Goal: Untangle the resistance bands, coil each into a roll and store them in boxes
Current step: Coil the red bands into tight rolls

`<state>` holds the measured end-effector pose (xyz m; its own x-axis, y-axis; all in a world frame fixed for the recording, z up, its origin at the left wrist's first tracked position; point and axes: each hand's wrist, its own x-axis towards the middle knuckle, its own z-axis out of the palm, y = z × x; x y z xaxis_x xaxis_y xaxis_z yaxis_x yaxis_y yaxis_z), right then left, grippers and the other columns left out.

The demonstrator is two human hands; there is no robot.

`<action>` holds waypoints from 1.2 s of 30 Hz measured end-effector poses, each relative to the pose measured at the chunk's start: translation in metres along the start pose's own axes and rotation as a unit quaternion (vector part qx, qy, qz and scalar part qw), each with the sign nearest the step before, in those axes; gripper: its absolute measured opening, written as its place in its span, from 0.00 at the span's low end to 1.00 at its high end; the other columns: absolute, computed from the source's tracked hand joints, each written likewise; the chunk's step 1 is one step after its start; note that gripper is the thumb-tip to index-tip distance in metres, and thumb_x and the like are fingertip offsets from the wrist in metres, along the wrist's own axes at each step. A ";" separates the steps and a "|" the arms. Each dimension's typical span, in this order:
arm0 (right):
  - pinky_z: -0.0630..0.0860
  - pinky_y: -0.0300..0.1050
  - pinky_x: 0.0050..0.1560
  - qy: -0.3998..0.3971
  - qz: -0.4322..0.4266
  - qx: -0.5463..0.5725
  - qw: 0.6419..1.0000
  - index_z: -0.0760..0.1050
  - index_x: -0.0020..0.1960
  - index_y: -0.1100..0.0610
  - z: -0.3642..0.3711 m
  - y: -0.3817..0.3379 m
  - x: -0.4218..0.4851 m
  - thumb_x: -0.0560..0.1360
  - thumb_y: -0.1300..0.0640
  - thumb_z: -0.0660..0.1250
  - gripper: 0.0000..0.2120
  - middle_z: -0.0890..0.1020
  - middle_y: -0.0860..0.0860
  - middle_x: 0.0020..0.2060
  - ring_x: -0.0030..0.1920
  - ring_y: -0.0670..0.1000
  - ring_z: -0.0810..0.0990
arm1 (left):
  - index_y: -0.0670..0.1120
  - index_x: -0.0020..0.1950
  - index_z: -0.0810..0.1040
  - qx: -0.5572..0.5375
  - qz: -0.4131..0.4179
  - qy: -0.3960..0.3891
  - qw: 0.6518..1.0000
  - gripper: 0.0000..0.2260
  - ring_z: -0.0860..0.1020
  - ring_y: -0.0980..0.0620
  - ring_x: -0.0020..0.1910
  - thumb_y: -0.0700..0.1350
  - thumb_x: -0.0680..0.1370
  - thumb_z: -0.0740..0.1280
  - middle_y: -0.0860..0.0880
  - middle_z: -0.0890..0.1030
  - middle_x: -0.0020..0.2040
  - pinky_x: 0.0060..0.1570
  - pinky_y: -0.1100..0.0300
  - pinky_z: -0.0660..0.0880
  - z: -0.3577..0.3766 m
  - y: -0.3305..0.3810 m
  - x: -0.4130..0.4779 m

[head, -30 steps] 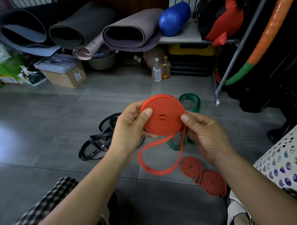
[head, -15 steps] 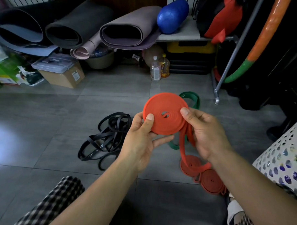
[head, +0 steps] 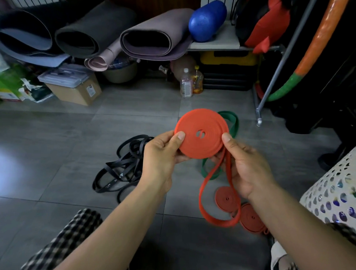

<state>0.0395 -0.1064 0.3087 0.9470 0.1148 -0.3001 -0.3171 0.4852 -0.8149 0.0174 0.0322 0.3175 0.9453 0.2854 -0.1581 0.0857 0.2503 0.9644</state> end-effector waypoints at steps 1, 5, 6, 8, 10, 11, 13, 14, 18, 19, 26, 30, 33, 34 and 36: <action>0.78 0.35 0.32 0.012 -0.004 0.004 1.000 0.78 0.43 0.61 0.002 0.003 -0.001 0.74 0.59 0.64 0.06 0.83 0.49 0.28 0.30 0.43 0.81 | 0.46 0.45 0.78 -0.001 0.012 0.013 1.000 0.05 0.83 0.54 0.37 0.40 0.77 0.63 0.47 0.83 0.42 0.38 0.60 0.81 0.002 -0.001 0.000; 0.78 0.35 0.29 0.046 -0.022 0.014 0.999 0.77 0.41 0.60 0.004 0.012 -0.001 0.75 0.60 0.63 0.07 0.83 0.49 0.27 0.27 0.44 0.80 | 0.49 0.45 0.78 0.002 0.043 0.033 0.999 0.06 0.82 0.54 0.42 0.41 0.77 0.63 0.48 0.82 0.45 0.40 0.63 0.79 0.012 -0.012 -0.005; 0.78 0.35 0.29 0.047 -0.022 0.012 0.999 0.77 0.40 0.60 0.003 0.012 0.000 0.75 0.60 0.63 0.07 0.83 0.49 0.27 0.27 0.44 0.80 | 0.49 0.45 0.78 0.004 0.044 0.028 0.999 0.06 0.82 0.54 0.42 0.41 0.78 0.63 0.48 0.83 0.45 0.40 0.63 0.79 0.013 -0.015 -0.006; 0.78 0.36 0.33 0.044 -0.026 -0.027 0.998 0.77 0.39 0.58 -0.003 0.005 0.004 0.74 0.59 0.64 0.07 0.83 0.48 0.28 0.28 0.44 0.80 | 0.48 0.46 0.78 0.024 0.029 -0.007 0.999 0.06 0.82 0.54 0.42 0.41 0.78 0.62 0.49 0.83 0.44 0.41 0.62 0.80 0.013 -0.016 -0.008; 0.78 0.38 0.37 0.031 -0.033 -0.105 0.993 0.76 0.37 0.56 -0.015 -0.008 0.010 0.74 0.58 0.64 0.07 0.83 0.47 0.27 0.29 0.42 0.80 | 0.45 0.50 0.78 0.090 0.000 -0.070 0.993 0.05 0.82 0.55 0.41 0.41 0.77 0.63 0.50 0.82 0.42 0.42 0.62 0.80 0.008 -0.013 -0.006; 0.77 0.37 0.37 0.020 -0.041 -0.144 0.989 0.76 0.36 0.56 -0.020 -0.015 0.012 0.74 0.58 0.64 0.08 0.82 0.46 0.26 0.28 0.42 0.80 | 0.43 0.54 0.77 0.131 -0.011 -0.099 0.986 0.08 0.81 0.55 0.41 0.42 0.77 0.63 0.50 0.82 0.43 0.43 0.62 0.80 0.003 -0.010 -0.003; 0.77 0.36 0.36 -0.017 -0.062 -0.231 0.971 0.76 0.36 0.55 -0.026 -0.023 0.011 0.74 0.58 0.64 0.08 0.82 0.46 0.26 0.29 0.41 0.80 | 0.43 0.63 0.73 0.200 -0.004 -0.133 0.971 0.17 0.80 0.54 0.47 0.46 0.76 0.65 0.50 0.81 0.50 0.44 0.63 0.79 -0.008 -0.003 0.005; 0.78 0.37 0.38 -0.046 -0.068 -0.287 0.954 0.78 0.37 0.55 -0.027 -0.023 0.009 0.74 0.58 0.65 0.07 0.83 0.47 0.29 0.32 0.42 0.80 | 0.45 0.67 0.70 0.231 0.011 -0.138 0.963 0.22 0.79 0.54 0.50 0.48 0.74 0.66 0.50 0.80 0.53 0.45 0.64 0.78 -0.013 0.001 0.009; 0.77 0.53 0.49 -0.168 -0.058 -0.460 0.870 0.79 0.46 0.62 -0.020 -0.012 -0.004 0.74 0.58 0.65 0.08 0.83 0.64 0.43 0.41 0.53 0.79 | 0.47 0.59 0.77 0.273 -0.020 -0.218 0.937 0.19 0.82 0.55 0.44 0.45 0.69 0.71 0.51 0.84 0.45 0.46 0.66 0.77 -0.021 0.016 0.011; 0.77 0.53 0.50 -0.177 -0.058 -0.460 0.868 0.79 0.47 0.62 -0.018 -0.010 -0.006 0.73 0.58 0.65 0.08 0.83 0.64 0.44 0.42 0.54 0.80 | 0.45 0.53 0.80 0.269 -0.040 -0.231 0.934 0.13 0.83 0.54 0.40 0.42 0.69 0.71 0.51 0.84 0.40 0.42 0.66 0.78 -0.020 0.016 0.008; 0.80 0.39 0.41 -0.107 0.002 -0.278 0.955 0.79 0.41 0.55 -0.031 -0.005 0.001 0.69 0.55 0.67 0.04 0.83 0.52 0.35 0.35 0.47 0.81 | 0.42 0.47 0.81 0.092 -0.027 -0.066 0.993 0.05 0.82 0.54 0.34 0.37 0.71 0.69 0.49 0.84 0.35 0.41 0.60 0.80 -0.014 0.004 0.013; 0.80 0.42 0.44 -0.063 0.013 -0.157 0.985 0.80 0.41 0.58 -0.028 0.017 -0.002 0.68 0.55 0.66 0.08 0.84 0.52 0.34 0.36 0.49 0.81 | 0.44 0.46 0.81 0.012 0.010 0.007 1.000 0.04 0.82 0.55 0.37 0.38 0.73 0.68 0.50 0.85 0.36 0.43 0.59 0.80 -0.010 -0.002 0.013; 0.81 0.39 0.39 -0.022 0.026 -0.061 0.998 0.79 0.42 0.59 -0.025 0.025 -0.003 0.72 0.59 0.65 0.06 0.84 0.51 0.32 0.34 0.47 0.83 | 0.40 0.51 0.80 -0.017 0.023 0.039 0.999 0.07 0.79 0.59 0.29 0.38 0.74 0.67 0.49 0.82 0.34 0.29 0.68 0.76 0.002 -0.009 0.006; 0.81 0.39 0.38 -0.006 0.035 -0.028 0.999 0.78 0.42 0.60 -0.025 0.027 -0.003 0.73 0.60 0.64 0.05 0.85 0.51 0.32 0.33 0.46 0.83 | 0.40 0.52 0.79 -0.014 0.027 0.048 0.998 0.08 0.78 0.60 0.27 0.38 0.74 0.67 0.49 0.82 0.35 0.27 0.70 0.74 0.005 -0.012 0.005; 0.81 0.41 0.39 0.026 0.040 0.020 0.999 0.78 0.41 0.59 -0.023 0.032 -0.002 0.74 0.61 0.64 0.06 0.84 0.51 0.31 0.33 0.46 0.83 | 0.41 0.51 0.79 -0.025 0.026 0.059 0.998 0.07 0.80 0.59 0.32 0.39 0.74 0.67 0.48 0.82 0.39 0.34 0.69 0.77 0.007 -0.018 0.005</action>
<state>0.0261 -0.1113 0.2714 0.9142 0.1094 -0.3902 -0.3884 0.5114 -0.7665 0.0225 0.0219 0.3007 0.9045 0.4049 -0.1339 0.0179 0.2775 0.9606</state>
